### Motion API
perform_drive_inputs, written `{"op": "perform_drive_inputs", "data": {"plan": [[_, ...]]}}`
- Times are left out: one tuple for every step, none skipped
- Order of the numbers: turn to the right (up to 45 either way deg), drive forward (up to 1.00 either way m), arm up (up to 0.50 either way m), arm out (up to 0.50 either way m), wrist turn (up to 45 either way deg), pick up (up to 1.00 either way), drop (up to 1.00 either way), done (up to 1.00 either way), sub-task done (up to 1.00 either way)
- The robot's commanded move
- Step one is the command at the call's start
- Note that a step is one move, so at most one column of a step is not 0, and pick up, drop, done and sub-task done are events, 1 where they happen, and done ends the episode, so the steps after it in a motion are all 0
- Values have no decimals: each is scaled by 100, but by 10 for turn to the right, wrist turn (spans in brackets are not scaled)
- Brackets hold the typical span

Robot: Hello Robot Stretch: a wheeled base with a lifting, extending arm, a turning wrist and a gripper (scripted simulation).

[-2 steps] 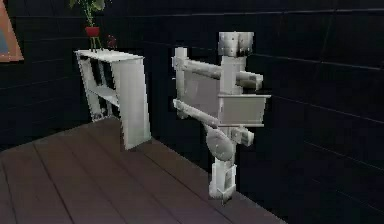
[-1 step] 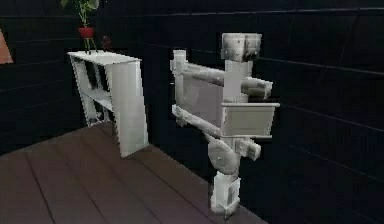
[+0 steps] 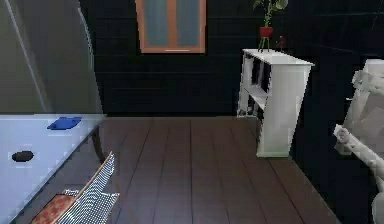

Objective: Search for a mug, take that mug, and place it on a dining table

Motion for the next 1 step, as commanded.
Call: {"op": "perform_drive_inputs", "data": {"plan": [[-450,0,0,0,0,0,0,0,0]]}}
